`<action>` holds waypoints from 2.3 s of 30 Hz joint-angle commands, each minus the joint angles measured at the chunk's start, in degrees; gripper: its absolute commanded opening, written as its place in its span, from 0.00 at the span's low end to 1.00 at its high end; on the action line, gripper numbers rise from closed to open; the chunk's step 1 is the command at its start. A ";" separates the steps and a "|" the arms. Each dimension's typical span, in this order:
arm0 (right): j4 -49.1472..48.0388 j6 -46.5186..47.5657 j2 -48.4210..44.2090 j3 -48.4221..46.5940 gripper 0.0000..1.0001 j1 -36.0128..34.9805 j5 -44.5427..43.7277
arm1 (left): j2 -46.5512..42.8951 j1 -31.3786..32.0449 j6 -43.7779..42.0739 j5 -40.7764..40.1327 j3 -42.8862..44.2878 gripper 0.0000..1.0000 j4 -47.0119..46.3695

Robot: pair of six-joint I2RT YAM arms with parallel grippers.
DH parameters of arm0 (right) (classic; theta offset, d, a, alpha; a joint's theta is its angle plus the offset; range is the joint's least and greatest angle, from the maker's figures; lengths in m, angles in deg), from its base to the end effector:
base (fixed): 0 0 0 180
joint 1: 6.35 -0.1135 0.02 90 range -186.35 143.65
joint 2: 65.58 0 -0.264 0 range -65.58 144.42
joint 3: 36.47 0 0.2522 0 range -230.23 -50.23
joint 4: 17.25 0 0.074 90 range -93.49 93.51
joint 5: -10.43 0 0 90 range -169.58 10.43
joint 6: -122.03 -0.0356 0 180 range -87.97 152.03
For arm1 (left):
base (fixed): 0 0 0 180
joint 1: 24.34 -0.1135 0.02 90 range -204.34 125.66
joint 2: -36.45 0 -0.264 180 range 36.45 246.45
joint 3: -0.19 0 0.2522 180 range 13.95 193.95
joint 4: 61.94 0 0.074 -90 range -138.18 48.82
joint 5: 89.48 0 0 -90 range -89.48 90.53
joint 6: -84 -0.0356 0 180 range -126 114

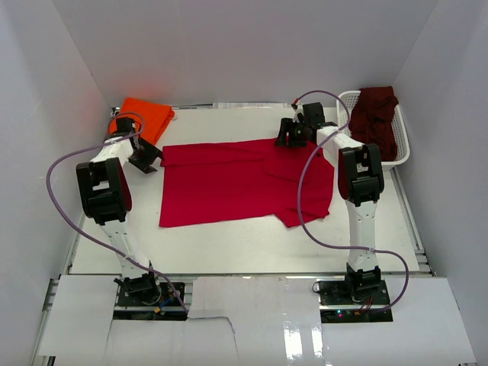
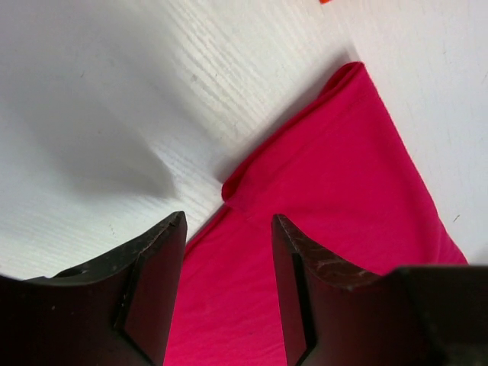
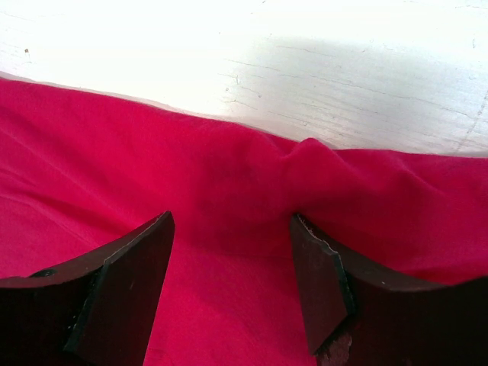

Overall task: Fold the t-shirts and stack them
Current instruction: Fold the flattened tshirt in 1/3 of the way

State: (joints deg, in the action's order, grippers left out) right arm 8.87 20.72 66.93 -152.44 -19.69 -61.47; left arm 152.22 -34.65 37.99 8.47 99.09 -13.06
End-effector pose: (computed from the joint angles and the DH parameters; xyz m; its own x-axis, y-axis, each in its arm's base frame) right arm 0.5029 0.1306 0.1632 -0.7332 0.0177 -0.6798 -0.3037 0.8859 0.3507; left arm 0.4151 0.0705 0.1784 -0.5611 -0.8012 -0.2079 -0.7103 0.5950 -0.3760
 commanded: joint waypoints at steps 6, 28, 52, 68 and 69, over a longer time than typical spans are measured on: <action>2.76 1.47 2.32 -0.53 0.70 0.69 -1.41 | 2.53 0.11 1.28 0.84 1.78 0.59 -2.24; 2.76 1.82 1.44 0.17 0.70 1.04 -1.67 | 4.82 0.20 1.81 2.25 0.90 0.01 -4.35; 2.93 1.82 1.44 0.17 0.70 1.13 -1.23 | -0.72 -1.82 -0.92 2.78 3.19 0.00 -0.05; 2.93 1.64 1.70 -0.27 0.70 1.13 -1.15 | 0.16 -3.41 -2.41 3.92 4.24 0.02 1.27; 2.93 1.64 1.70 -0.18 0.70 1.13 -1.15 | 0.34 -3.41 -2.41 4.27 4.24 0.08 1.27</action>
State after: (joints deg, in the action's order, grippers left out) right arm 8.89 21.18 66.93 -152.44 -19.48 -61.38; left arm 155.91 -37.51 36.48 12.25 101.45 -12.17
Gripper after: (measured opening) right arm 0.693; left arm 0.077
